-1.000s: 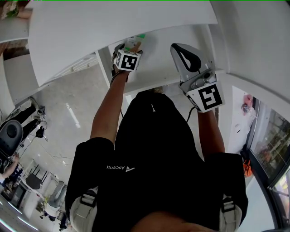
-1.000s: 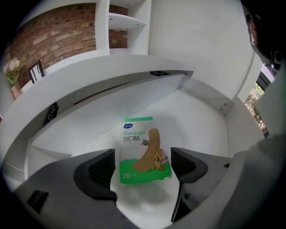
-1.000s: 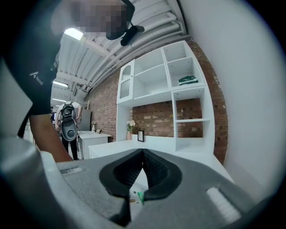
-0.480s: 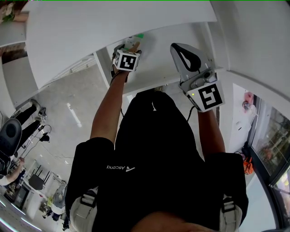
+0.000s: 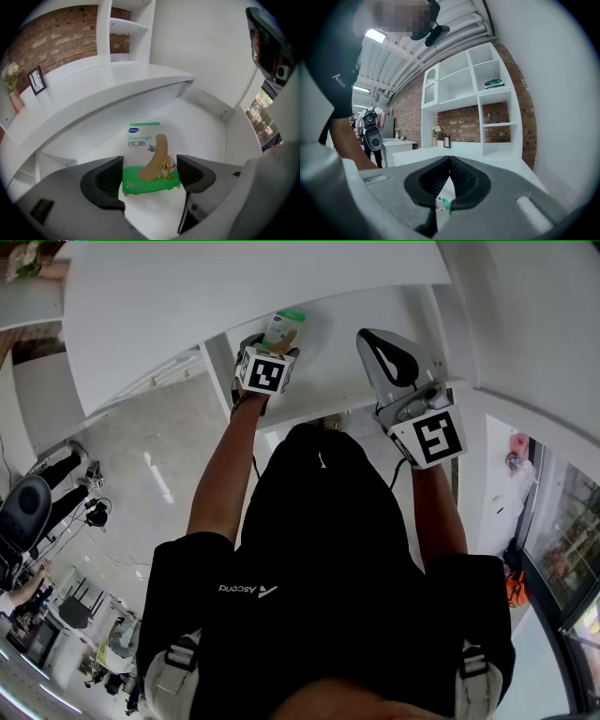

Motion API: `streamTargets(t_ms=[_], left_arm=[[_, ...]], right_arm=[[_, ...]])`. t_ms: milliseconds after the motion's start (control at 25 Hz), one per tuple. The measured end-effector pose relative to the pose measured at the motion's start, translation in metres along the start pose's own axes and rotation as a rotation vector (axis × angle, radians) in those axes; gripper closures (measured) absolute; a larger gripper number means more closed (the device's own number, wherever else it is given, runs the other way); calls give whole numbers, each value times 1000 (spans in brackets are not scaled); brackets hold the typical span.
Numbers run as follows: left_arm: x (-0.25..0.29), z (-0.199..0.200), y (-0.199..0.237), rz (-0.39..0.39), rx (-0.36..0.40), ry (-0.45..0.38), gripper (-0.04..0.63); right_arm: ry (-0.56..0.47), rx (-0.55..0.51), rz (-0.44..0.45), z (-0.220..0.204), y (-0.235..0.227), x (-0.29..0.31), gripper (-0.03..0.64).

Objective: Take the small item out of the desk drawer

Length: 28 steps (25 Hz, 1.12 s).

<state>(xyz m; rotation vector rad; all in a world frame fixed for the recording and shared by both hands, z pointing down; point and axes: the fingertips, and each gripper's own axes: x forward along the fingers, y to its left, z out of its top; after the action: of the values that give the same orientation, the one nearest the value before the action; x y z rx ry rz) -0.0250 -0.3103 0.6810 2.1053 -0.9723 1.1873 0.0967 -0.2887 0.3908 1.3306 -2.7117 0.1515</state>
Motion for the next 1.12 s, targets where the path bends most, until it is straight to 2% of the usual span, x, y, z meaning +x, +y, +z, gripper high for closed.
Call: streamTargets(t_ms=[240, 480, 800, 1120], left_arm=[[-43, 5, -18, -17, 24, -71, 249], [-101, 14, -45, -41, 51, -183, 247], [-188, 42, -67, -54, 17, -401, 248], [-271, 70, -71, -3, 34, -658, 248]], right_arm=[[-40, -19, 9, 5, 8, -10, 615], [-68, -47, 23, 15, 22, -24, 615], [-107, -69, 24, 36, 41, -38, 615], [-149, -89, 23, 57, 62, -52, 615]])
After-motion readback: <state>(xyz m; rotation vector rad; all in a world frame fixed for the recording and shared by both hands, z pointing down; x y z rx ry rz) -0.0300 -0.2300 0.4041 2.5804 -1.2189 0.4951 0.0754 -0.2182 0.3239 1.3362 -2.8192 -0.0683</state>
